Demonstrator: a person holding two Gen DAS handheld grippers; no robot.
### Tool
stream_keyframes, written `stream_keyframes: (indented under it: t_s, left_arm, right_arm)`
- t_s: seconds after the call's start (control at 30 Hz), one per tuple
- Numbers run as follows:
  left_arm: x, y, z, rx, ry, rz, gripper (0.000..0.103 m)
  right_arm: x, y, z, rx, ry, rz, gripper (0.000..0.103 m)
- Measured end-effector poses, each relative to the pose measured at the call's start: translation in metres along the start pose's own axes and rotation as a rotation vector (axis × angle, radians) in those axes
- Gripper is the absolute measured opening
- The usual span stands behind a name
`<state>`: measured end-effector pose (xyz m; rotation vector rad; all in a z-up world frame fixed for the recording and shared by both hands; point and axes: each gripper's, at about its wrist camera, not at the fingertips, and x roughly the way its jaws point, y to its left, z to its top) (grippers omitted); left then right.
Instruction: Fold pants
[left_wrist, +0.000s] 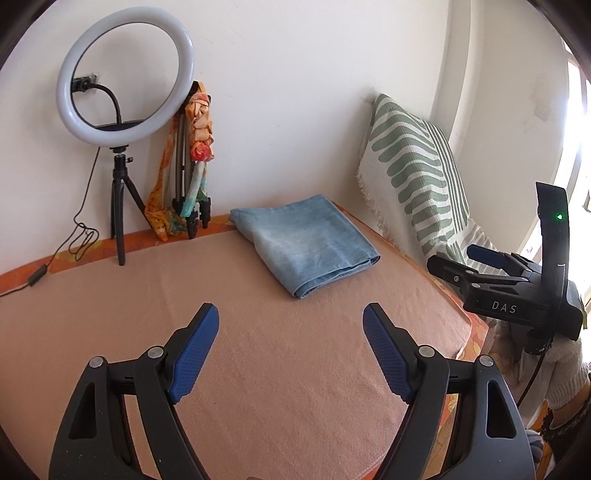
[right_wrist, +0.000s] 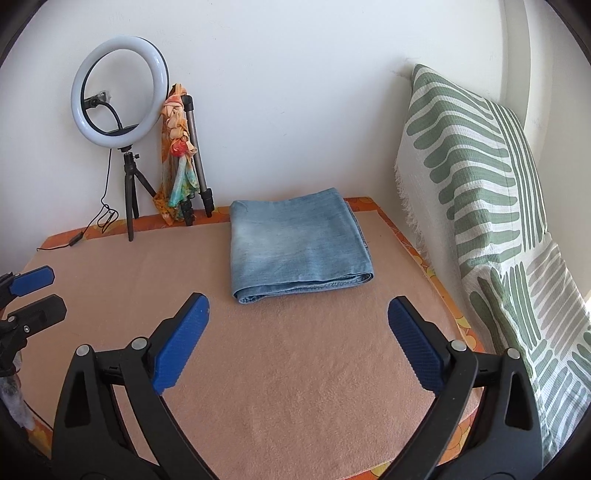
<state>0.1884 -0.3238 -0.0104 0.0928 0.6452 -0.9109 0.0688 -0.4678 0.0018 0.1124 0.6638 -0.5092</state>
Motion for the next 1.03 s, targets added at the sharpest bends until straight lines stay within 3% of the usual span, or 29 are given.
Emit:
stream_keyframes:
  t_s: [0.23, 0.43, 0.9, 1.03]
  left_arm:
    - [-0.019, 0.005, -0.020, -0.010, -0.013, 0.028, 0.081]
    - [-0.020, 0.008, -0.027, -0.001, -0.015, 0.127, 0.081]
    - [-0.024, 0.007, -0.034, 0.006, -0.021, 0.137, 0.081]
    - [-0.024, 0.013, -0.032, 0.005, -0.004, 0.102, 0.081]
  right_arm:
    - [-0.016, 0.008, -0.021, 0.041, -0.030, 0.019, 0.099]
    - [-0.015, 0.011, -0.030, 0.048, -0.029, 0.028, 0.100]
    - [-0.011, 0.013, -0.036, 0.062, -0.027, 0.036, 0.100]
    - [-0.008, 0.013, -0.035, 0.059, -0.020, 0.042, 0.100]
